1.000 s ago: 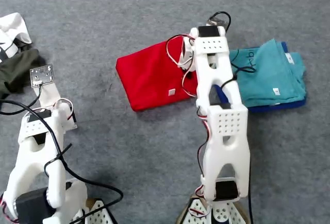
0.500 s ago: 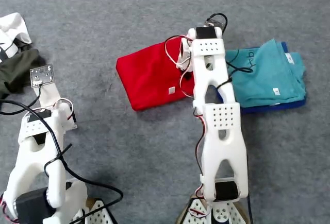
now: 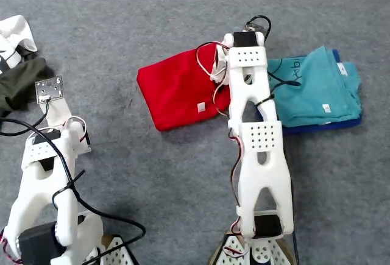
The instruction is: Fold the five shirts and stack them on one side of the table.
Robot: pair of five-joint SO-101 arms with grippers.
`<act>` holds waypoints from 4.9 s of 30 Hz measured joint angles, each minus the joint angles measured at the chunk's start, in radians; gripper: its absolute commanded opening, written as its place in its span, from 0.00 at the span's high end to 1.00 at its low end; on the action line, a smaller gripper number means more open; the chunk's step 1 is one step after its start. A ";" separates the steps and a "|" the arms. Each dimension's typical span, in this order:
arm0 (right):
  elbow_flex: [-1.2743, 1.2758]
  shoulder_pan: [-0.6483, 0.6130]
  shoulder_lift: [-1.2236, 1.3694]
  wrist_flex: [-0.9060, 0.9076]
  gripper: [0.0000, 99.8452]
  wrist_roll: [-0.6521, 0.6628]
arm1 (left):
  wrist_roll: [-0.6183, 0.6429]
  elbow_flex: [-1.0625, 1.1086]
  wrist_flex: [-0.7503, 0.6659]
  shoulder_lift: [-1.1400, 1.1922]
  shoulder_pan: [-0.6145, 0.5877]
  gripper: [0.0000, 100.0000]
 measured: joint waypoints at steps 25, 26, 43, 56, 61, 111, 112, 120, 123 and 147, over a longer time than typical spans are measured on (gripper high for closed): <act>-0.011 0.020 0.000 0.008 1.00 0.129 | 0.290 -0.718 0.519 0.169 0.236 0.87; -0.011 0.020 0.000 0.006 1.00 0.129 | 0.311 -0.755 0.523 0.206 0.278 0.87; -0.011 0.020 0.000 0.000 1.00 0.130 | 0.681 -1.545 0.620 0.987 0.393 0.81; -0.011 0.020 0.000 -0.002 1.00 0.130 | 0.683 -1.952 0.822 1.346 0.393 0.80; -0.011 0.020 0.000 -0.002 1.00 0.130 | 0.683 -2.033 0.835 1.424 0.393 0.80; -0.376 0.216 -0.196 0.005 1.00 0.405 | 0.770 -2.656 0.937 1.494 0.620 0.98; -0.373 0.227 -0.212 0.005 1.00 0.417 | 0.770 -2.656 0.918 1.494 0.629 0.98; -0.198 0.362 -0.334 0.005 1.00 0.509 | 0.755 -2.656 0.796 1.494 0.764 0.98; -0.091 0.410 -0.397 0.005 1.00 0.537 | 0.755 -2.645 0.730 1.494 0.812 0.98; 0.018 0.624 -0.342 -0.055 1.00 0.623 | 0.769 -2.323 0.316 1.494 0.921 0.88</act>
